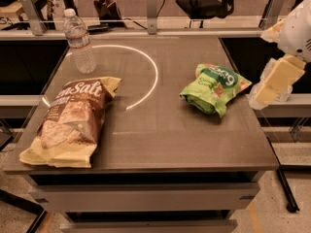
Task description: Pick green rice chip bag
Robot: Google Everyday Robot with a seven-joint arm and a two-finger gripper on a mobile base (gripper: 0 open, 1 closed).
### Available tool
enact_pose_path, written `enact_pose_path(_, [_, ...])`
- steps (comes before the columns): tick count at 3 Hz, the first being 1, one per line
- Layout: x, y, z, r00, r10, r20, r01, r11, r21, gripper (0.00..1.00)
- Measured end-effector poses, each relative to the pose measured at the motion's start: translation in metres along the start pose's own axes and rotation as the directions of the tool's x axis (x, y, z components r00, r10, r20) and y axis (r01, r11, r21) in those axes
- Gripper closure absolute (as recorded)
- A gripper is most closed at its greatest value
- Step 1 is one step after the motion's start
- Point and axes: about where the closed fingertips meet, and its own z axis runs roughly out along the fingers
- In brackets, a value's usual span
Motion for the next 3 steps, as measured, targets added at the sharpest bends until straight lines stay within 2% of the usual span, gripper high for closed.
enact_pose_path(1, [-0.002, -0.021, 0.026, 0.995, 0.059, 0.078, -0.059, 0.9982, -0.008, 0.0])
enact_pose_path(2, [-0.002, -0.04, 0.049, 0.984, 0.129, 0.122, -0.128, 0.9917, -0.015, 0.0])
enact_pose_path(3, [-0.002, -0.051, 0.066, 0.974, 0.162, 0.156, -0.163, 0.9866, -0.01, 0.0])
